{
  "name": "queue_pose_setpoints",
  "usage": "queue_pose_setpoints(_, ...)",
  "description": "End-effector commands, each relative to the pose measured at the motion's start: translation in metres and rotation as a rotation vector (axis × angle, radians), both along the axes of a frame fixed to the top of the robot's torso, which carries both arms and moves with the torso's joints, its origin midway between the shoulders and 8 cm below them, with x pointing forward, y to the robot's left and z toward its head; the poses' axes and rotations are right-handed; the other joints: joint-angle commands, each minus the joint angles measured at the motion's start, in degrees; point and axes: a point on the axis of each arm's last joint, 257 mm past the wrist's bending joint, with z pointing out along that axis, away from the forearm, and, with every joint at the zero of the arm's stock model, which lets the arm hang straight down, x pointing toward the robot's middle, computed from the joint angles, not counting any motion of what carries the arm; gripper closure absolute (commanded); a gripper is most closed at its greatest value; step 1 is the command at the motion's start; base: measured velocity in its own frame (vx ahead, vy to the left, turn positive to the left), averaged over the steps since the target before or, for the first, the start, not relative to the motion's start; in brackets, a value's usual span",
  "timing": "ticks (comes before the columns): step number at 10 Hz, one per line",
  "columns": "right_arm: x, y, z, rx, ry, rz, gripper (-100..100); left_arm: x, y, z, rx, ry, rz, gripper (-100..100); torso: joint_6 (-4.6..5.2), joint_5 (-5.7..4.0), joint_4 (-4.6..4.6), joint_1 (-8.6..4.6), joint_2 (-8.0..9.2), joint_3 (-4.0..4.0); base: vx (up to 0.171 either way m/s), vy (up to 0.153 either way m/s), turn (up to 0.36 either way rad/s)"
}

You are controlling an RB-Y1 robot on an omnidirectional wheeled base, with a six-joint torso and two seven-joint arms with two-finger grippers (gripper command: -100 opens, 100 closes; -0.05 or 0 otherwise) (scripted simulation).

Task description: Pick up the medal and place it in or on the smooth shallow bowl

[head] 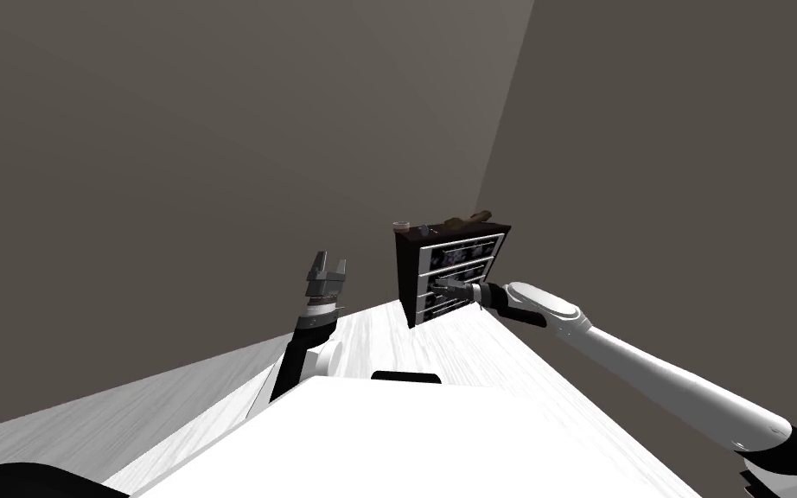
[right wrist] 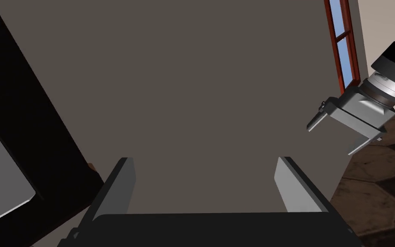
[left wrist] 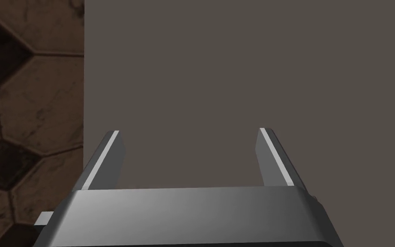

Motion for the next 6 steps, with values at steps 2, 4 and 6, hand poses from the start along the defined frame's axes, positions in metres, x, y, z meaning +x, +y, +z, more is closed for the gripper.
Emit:
queue_pose_setpoints(2,0.011,-0.018,-0.002,-0.088,0.002,-0.006,-100,0.0,0.0,0.0,0.0,0.0,0.0,0,0.02,0.0,-0.01,0.02,-0.05,-0.03,0.045,0.065,-0.127)
queue_pose_setpoints(4,0.02,-0.034,0.001,-0.155,0.003,-0.016,-100,0.0,0.0,0.0,0.0,0.0,0.0,0,0.01,0.02,-0.02,0.09,-0.11,-0.06,0.064,0.075,-0.129)
queue_pose_setpoints(6,0.029,-0.051,0.006,-0.218,0.002,-0.031,-100,0.0,0.0,0.0,0.0,0.0,0.0,0,0.01,0.02,-0.04,0.09,-0.17,-0.1,0.068,0.08,-0.119)
